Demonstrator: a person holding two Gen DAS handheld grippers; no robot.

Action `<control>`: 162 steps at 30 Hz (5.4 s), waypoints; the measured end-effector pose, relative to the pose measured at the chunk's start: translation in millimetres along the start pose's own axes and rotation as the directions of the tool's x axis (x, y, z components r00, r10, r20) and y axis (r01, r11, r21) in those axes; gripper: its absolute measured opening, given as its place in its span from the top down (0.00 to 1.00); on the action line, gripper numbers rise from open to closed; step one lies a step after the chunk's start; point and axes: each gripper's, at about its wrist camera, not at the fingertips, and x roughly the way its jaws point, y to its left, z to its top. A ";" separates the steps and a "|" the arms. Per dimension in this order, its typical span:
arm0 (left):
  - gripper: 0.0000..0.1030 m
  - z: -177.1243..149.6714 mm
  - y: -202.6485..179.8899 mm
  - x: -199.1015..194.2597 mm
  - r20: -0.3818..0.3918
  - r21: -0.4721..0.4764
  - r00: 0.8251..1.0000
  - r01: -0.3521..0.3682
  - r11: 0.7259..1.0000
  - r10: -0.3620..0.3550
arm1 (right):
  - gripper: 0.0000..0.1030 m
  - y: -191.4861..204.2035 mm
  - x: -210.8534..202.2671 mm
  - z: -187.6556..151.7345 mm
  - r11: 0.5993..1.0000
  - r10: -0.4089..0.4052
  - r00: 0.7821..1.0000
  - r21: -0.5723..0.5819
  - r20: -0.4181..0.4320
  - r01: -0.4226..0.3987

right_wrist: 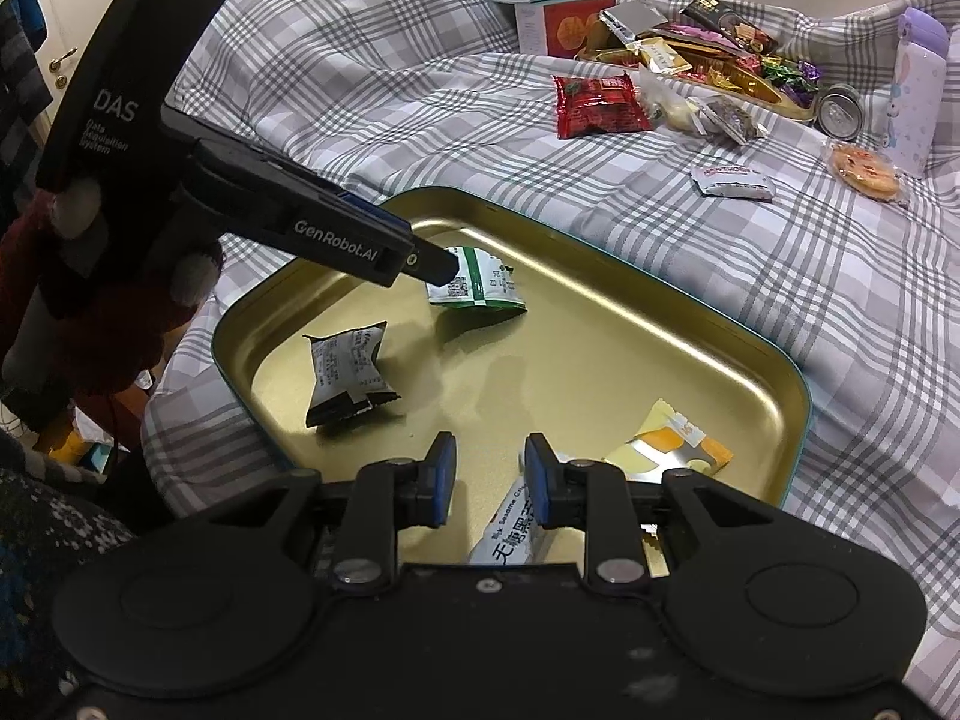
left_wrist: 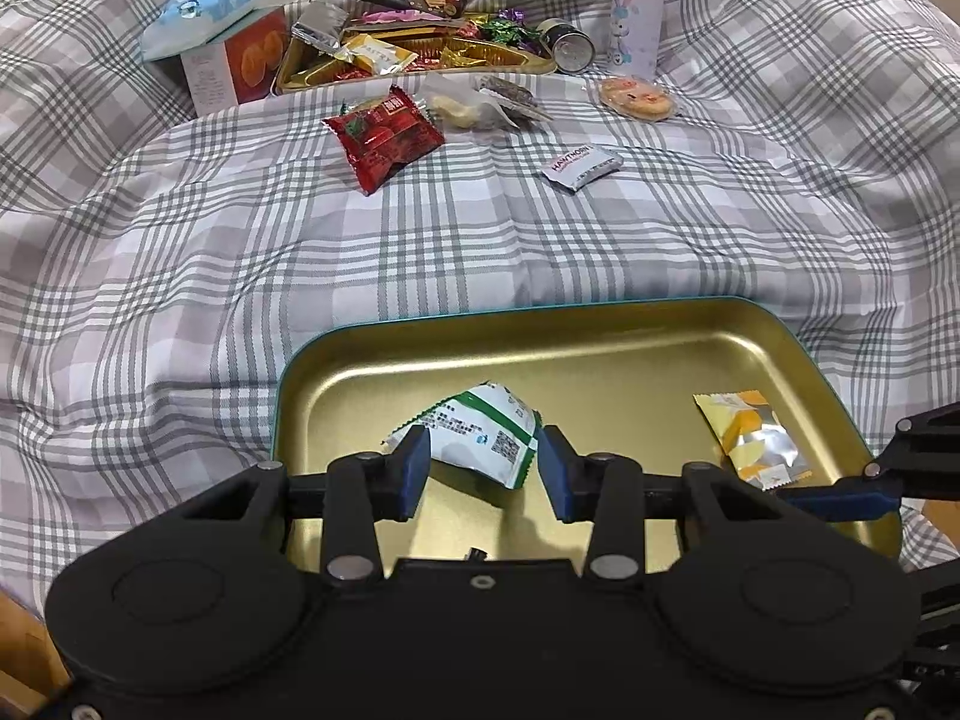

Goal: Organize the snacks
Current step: 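Move both open tools back toward the snack pile, then grasp red packet with left tool while right grasps white Hawthorn packet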

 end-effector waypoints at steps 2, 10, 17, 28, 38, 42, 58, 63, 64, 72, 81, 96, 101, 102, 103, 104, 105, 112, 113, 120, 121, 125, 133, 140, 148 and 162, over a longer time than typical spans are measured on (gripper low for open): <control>0.52 -0.5 -0.8 -0.5 -0.001 0.002 1.000 0.006 1.000 -0.006 | 0.73 0.5 -0.6 -0.5 1.000 -0.002 1.000 0.006 0.002 0.002; 0.52 3.4 -2.9 -3.7 0.025 0.015 1.000 -0.007 1.000 0.007 | 0.73 -3.2 -2.5 1.8 0.999 -0.019 1.000 0.030 0.023 0.019; 0.52 11.2 -3.0 -3.1 0.050 0.009 0.999 -0.011 1.000 0.010 | 0.66 -15.9 -4.7 12.6 0.996 -0.061 0.995 0.077 0.076 0.055; 0.52 35.0 -2.0 1.6 0.132 0.017 0.990 -0.044 0.999 0.042 | 0.48 -50.8 -0.8 48.7 0.967 -0.194 0.954 0.208 0.229 0.147; 0.52 67.7 11.4 20.9 0.202 0.015 0.973 -0.115 0.993 0.110 | 0.45 -99.0 23.2 98.5 0.918 -0.307 0.901 0.346 0.306 0.195; 0.52 84.3 18.9 32.7 0.225 0.012 0.966 -0.137 0.991 0.130 | 0.45 -116.3 38.6 120.0 0.910 -0.325 0.894 0.360 0.308 0.207; 0.52 160.3 84.7 76.7 0.264 -0.185 0.938 -0.180 0.966 0.225 | 0.45 -148.0 95.5 168.5 0.895 -0.353 0.889 0.381 0.290 0.231; 0.52 171.2 100.6 105.3 0.175 -0.203 0.967 -0.149 0.968 0.185 | 0.45 -153.7 102.7 178.0 0.892 -0.368 0.884 0.380 0.289 0.247; 0.52 171.0 100.9 109.4 0.163 -0.200 0.970 -0.146 0.969 0.180 | 0.45 -154.9 103.3 179.8 0.891 -0.369 0.883 0.381 0.289 0.248; 0.53 156.2 85.3 111.8 0.155 -0.145 0.984 -0.065 0.987 0.087 | 0.45 -162.1 106.2 187.8 0.883 -0.384 0.875 0.394 0.294 0.255; 0.52 144.2 55.9 96.6 0.162 0.018 0.985 0.050 0.999 -0.053 | 0.45 -168.8 105.7 180.8 0.868 -0.395 0.879 0.421 0.268 0.262; 0.52 126.6 21.8 101.3 0.167 0.295 0.982 0.037 0.955 -0.089 | 0.45 -168.7 83.4 147.9 0.843 -0.398 0.886 0.475 0.237 0.252; 0.51 129.3 27.4 102.7 0.168 0.290 0.981 0.046 0.956 -0.098 | 0.45 -167.3 80.6 137.9 0.841 -0.389 0.893 0.483 0.227 0.244; 0.50 129.5 28.0 104.9 0.161 0.291 0.982 0.050 0.955 -0.101 | 0.45 -167.5 80.4 136.1 0.840 -0.385 0.895 0.486 0.223 0.240; 0.50 129.4 28.5 107.8 0.153 0.290 0.983 0.053 0.956 -0.101 | 0.45 -167.6 80.4 135.0 0.839 -0.382 0.897 0.490 0.222 0.236; 0.47 128.8 29.3 110.1 0.153 0.287 0.983 0.052 0.957 -0.099 | 0.45 -167.4 79.9 133.2 0.836 -0.380 0.898 0.498 0.221 0.231; 0.44 128.3 30.0 111.8 0.153 0.281 0.983 0.052 0.958 -0.099 | 0.45 -166.9 79.2 131.5 0.833 -0.378 0.899 0.504 0.221 0.227; 0.42 128.6 31.7 126.5 0.111 0.237 0.987 0.088 0.967 -0.117 | 0.45 -160.8 79.0 119.1 0.835 -0.348 0.914 0.511 0.209 0.202; 0.42 128.7 30.6 128.2 0.109 0.235 0.988 0.085 0.968 -0.113 | 0.45 -159.9 79.6 118.0 0.837 -0.344 0.916 0.509 0.206 0.200; 0.45 128.7 39.5 126.4 0.127 0.137 0.989 0.060 0.989 -0.078 | 0.45 -154.2 82.0 116.3 0.848 -0.321 0.925 0.497 0.201 0.186; 0.45 127.9 41.5 125.1 0.133 0.126 0.989 0.041 0.991 -0.058 | 0.45 -153.4 81.9 117.0 0.849 -0.318 0.926 0.495 0.202 0.184; 0.47 124.3 55.2 116.0 0.164 0.066 0.986 -0.035 0.997 0.024 | 0.45 -147.4 83.7 120.5 0.862 -0.292 0.935 0.479 0.203 0.166; 0.44 122.0 73.7 124.1 0.123 -0.012 0.991 -0.060 0.998 0.061 | 0.45 -135.2 97.2 127.2 0.884 -0.220 0.959 0.453 0.177 0.119; 0.44 120.5 73.3 125.0 0.131 -0.020 0.989 -0.060 0.998 0.062 | 0.45 -137.1 112.2 137.1 0.877 -0.235 0.961 0.457 0.146 0.145; 0.44 121.8 75.2 126.0 0.124 -0.034 0.991 -0.048 0.998 0.052 | 0.44 -149.6 132.9 151.0 0.857 -0.281 0.951 0.478 0.124 0.191; 0.43 121.2 73.7 126.7 0.125 -0.034 0.990 -0.056 0.998 0.060 | 0.44 -129.0 158.6 159.1 0.895 -0.408 0.902 0.259 0.141 0.364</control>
